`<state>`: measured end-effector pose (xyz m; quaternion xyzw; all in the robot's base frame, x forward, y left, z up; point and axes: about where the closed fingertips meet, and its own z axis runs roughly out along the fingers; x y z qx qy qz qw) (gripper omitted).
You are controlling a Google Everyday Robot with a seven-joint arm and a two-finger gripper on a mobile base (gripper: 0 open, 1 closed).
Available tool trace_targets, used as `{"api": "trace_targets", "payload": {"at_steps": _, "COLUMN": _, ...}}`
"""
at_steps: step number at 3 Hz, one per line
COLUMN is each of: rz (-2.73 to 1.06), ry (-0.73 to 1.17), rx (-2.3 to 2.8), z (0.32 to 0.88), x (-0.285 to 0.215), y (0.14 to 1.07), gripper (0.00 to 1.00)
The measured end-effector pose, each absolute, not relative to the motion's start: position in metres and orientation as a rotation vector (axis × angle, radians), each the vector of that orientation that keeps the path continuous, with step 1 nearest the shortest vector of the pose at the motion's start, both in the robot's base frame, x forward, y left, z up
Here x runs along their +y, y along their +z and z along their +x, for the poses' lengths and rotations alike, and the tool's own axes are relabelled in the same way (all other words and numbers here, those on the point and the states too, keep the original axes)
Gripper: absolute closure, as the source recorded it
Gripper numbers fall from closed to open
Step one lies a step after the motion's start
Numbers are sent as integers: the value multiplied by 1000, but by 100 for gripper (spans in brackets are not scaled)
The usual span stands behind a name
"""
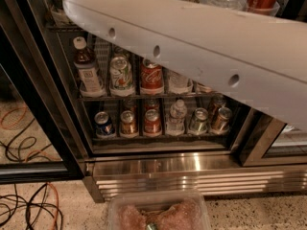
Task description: Pick redbull can from top shelf of fridge
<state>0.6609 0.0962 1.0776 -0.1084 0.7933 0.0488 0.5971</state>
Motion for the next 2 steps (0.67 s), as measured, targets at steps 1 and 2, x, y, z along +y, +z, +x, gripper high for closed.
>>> {"api": "trace_targets", "payload": {"at_steps": 1, "rz": -236, "ry": 89, "rx": 1843, "z": 675, "x": 85, "y": 1071, "gripper": 33}}
{"api": "trace_targets", "payload": {"at_steps": 2, "rz": -227, "ry": 75, "rx": 1844, "z": 682, "x": 78, "y": 1067, "gripper": 33}}
